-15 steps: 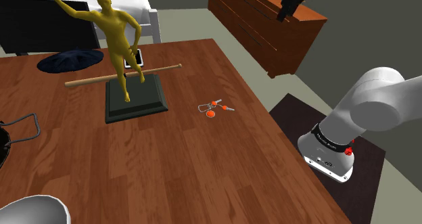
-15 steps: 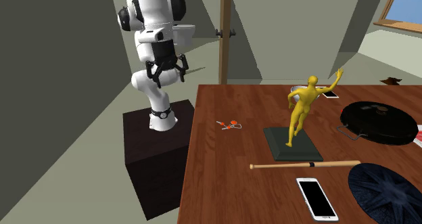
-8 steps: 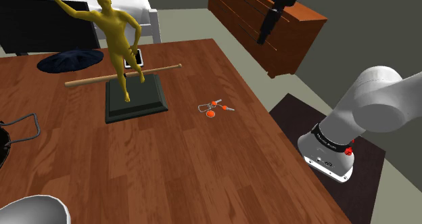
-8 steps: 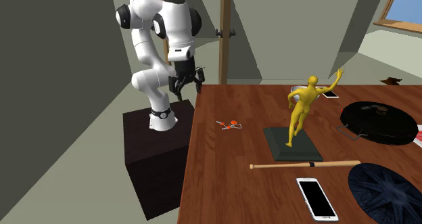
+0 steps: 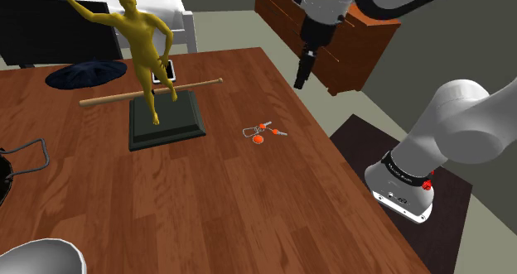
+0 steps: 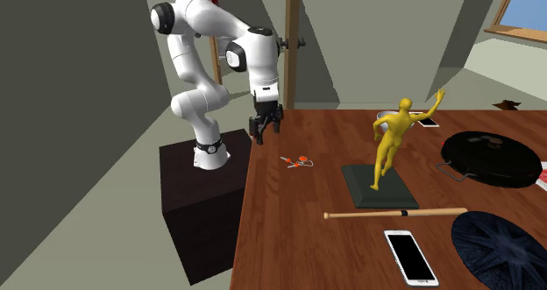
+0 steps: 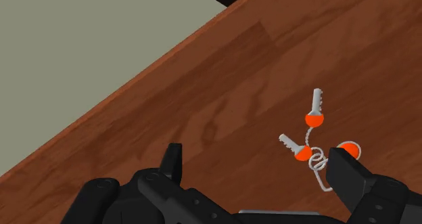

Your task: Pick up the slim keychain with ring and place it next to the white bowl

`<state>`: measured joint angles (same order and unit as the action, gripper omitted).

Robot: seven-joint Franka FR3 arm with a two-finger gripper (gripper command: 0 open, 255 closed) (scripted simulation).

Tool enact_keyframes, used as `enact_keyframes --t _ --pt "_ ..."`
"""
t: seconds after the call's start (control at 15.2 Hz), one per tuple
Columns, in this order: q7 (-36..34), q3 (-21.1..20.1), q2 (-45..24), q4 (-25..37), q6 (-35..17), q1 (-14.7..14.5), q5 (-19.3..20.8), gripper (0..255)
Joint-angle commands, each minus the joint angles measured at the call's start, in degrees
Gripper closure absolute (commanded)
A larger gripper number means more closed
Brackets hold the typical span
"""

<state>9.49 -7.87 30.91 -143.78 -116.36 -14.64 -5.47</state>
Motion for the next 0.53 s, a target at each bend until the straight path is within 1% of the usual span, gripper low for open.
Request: enact_keyframes --t 0.0,0.46 --pt "0.8 -1.3 -2.4 -1.0 -3.0 -1.4 -0.3 0" --pt "2.9 -6.3 -11.4 -2.9 -11.9 -6.0 -0.6 0"
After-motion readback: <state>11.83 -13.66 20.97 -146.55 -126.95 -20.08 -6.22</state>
